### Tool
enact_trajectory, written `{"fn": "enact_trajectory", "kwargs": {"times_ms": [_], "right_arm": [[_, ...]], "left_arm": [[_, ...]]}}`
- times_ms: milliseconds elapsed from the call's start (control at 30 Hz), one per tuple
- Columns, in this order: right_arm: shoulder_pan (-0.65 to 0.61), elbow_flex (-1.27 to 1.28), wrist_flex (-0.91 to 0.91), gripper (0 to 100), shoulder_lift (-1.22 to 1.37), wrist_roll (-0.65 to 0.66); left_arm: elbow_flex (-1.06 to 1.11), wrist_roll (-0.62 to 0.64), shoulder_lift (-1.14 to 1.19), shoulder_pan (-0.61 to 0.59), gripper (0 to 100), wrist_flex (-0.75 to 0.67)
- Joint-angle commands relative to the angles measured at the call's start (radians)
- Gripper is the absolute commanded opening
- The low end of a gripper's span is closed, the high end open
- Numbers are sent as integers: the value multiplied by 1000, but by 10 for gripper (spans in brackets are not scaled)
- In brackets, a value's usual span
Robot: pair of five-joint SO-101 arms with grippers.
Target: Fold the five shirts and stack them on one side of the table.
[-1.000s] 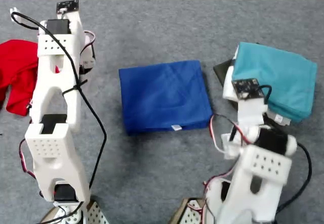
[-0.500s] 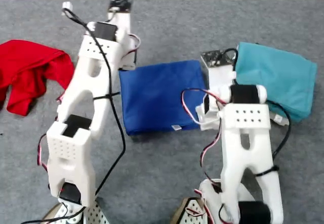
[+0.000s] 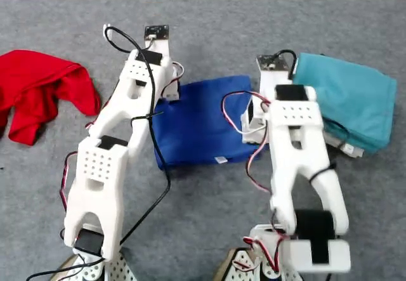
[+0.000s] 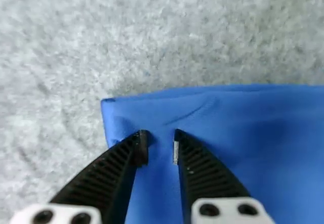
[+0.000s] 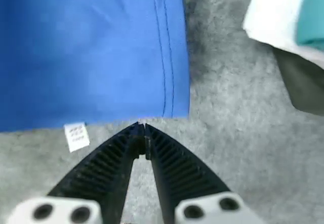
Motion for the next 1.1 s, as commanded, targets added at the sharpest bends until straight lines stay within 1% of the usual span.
{"fn": "enact_trajectory", "kwargs": {"times_ms": [0, 133, 200, 300, 400, 467, 533, 633, 700, 833, 900, 967, 1067], "right_arm": [[-10, -39, -75, 5, 124, -9], [-10, -50, -163, 5, 272, -5], [-10, -79, -178, 5, 311, -5], [-8, -117, -178, 5, 325, -5], [-8, -156, -121, 5, 295, -3], [-8, -193, -49, 5, 260, 6], [-8, -231, 32, 5, 217, 54], [-7, -283, 132, 7, 151, 104], [-7, -317, 175, 9, 104, 104], [33, -354, 222, 10, 25, 103], [53, -344, 249, 39, 7, 101], [64, -318, 259, 108, 7, 84], [59, -255, 235, 223, 25, 14]], "left_arm": [[-84, 11, 22, -15, 104, -11], [-95, 8, 31, -15, 104, -11], [-97, 8, 31, -17, 104, -11], [-98, 6, 30, -17, 104, -9], [-118, 6, 30, -17, 104, 23], [-175, -29, 30, -21, 104, 78], [-253, -51, 30, -28, 104, 140], [-379, -11, 30, -61, 106, 226], [-457, -28, 30, -83, 107, 284], [-588, -43, 33, -130, 107, 410], [-635, -61, 39, -166, 108, 468], [-657, -110, 39, -203, 108, 499], [-657, -146, 31, -273, 108, 502]]}}
